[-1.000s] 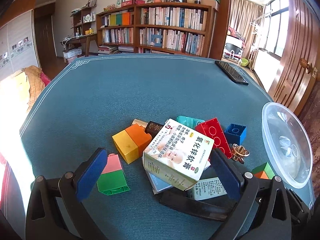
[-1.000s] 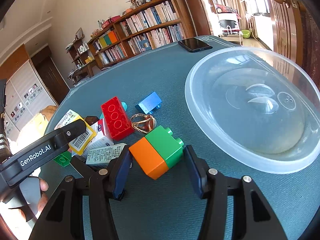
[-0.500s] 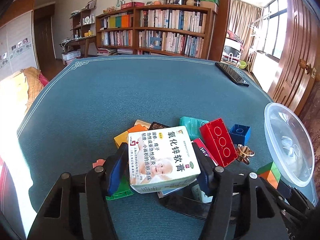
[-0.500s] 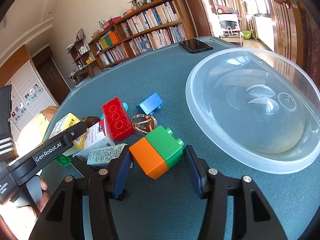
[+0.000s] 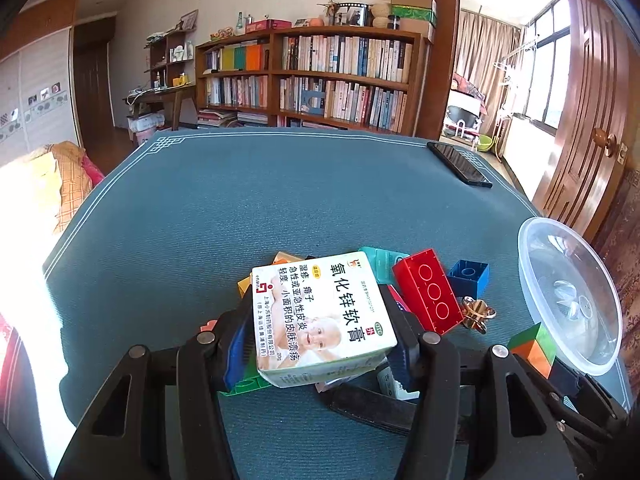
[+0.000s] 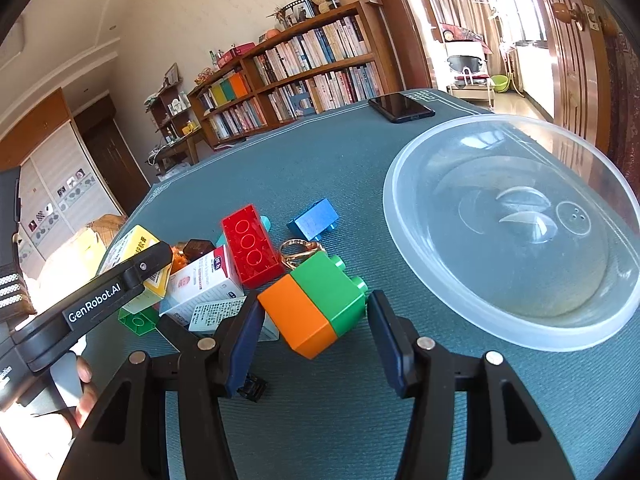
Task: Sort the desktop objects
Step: 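Carry the block and box into the clear bowl and open both tools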
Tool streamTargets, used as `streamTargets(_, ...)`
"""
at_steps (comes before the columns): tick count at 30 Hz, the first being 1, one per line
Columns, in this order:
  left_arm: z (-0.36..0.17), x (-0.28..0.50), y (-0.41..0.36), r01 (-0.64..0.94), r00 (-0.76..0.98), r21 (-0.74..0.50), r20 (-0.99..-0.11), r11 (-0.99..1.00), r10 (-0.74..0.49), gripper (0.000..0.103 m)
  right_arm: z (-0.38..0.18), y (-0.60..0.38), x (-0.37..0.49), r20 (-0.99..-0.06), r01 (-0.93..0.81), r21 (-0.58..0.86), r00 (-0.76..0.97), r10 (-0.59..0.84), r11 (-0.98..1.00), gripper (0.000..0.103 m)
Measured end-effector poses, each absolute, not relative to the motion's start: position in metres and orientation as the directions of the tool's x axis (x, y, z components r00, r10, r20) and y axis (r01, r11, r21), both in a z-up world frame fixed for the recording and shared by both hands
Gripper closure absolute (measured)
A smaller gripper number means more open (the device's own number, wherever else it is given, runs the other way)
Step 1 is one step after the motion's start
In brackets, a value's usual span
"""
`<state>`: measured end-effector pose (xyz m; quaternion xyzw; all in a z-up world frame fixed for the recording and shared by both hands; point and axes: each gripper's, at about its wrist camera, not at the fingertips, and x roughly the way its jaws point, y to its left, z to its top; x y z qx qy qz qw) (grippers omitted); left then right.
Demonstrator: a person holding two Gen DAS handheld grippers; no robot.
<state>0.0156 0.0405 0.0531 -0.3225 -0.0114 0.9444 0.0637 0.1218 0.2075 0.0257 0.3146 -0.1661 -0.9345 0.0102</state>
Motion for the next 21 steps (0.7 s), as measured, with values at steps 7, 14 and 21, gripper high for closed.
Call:
streamTargets(7, 0.061, 0.022, 0.046, -0.112, -0.8, -0.028, -0.591, -0.993, 0.107, 0.044, 0.034, 0.203, 0.125, -0.564, -0.058, 0.302, -0.816, -0.129, -0.952, 0.045)
streamTargets(14, 0.066, 0.025, 0.053, -0.109, -0.806, -0.002, -0.586, -0.994, 0.09, 0.044, 0.046, 0.207, 0.123, -0.554, -0.056, 0.294, -0.824, -0.122, -0.954, 0.045)
streamTargets(21, 0.07, 0.029, 0.062, -0.124, -0.806, 0.01, -0.584, -0.992, 0.095, 0.044, 0.068, 0.225, 0.118, -0.526, -0.101, 0.294, -0.847, -0.072, -0.951, 0.045)
